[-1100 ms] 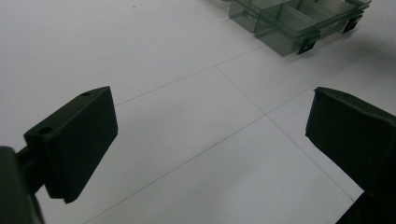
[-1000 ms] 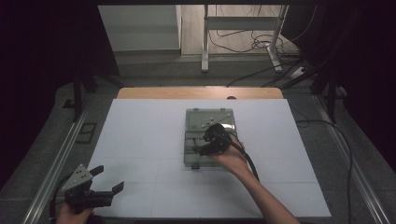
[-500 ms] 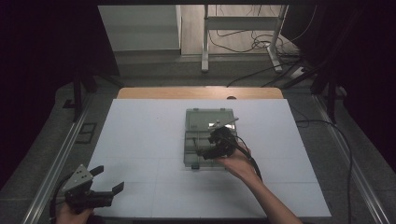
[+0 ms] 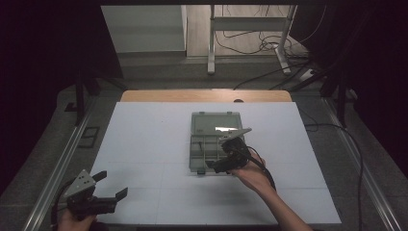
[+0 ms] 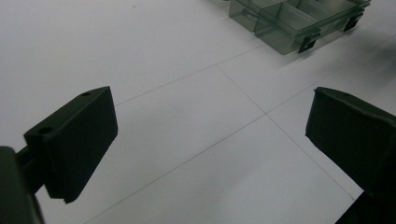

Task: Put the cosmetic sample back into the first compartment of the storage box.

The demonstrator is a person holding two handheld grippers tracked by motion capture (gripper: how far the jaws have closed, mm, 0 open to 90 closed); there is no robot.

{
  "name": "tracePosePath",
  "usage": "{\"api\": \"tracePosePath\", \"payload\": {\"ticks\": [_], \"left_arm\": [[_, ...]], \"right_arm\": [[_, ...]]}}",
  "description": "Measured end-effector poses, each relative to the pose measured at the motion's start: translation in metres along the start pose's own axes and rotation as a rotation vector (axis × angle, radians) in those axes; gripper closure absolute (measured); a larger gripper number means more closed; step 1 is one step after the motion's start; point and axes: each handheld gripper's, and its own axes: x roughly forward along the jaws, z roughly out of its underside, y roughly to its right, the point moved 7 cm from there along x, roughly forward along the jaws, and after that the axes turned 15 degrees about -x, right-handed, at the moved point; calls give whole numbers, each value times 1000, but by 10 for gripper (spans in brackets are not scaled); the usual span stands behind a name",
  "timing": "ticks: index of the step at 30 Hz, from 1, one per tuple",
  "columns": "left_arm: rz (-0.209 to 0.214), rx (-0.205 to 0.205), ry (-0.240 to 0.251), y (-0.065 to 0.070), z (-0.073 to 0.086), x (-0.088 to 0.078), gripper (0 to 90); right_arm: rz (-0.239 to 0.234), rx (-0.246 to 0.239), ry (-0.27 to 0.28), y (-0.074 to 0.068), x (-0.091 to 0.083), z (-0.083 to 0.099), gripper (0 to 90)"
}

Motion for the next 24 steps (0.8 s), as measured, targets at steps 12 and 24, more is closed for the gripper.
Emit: {"api": "tracePosePath", "payload": {"ticks": [12, 24], "left_arm": [[2, -4, 1, 0, 0, 0, 27], [1, 0, 1, 0, 0, 0, 27]], "right_arm": [[20, -26, -3, -1, -10, 13, 39], [33, -40, 2, -9, -24, 22, 25]]}}
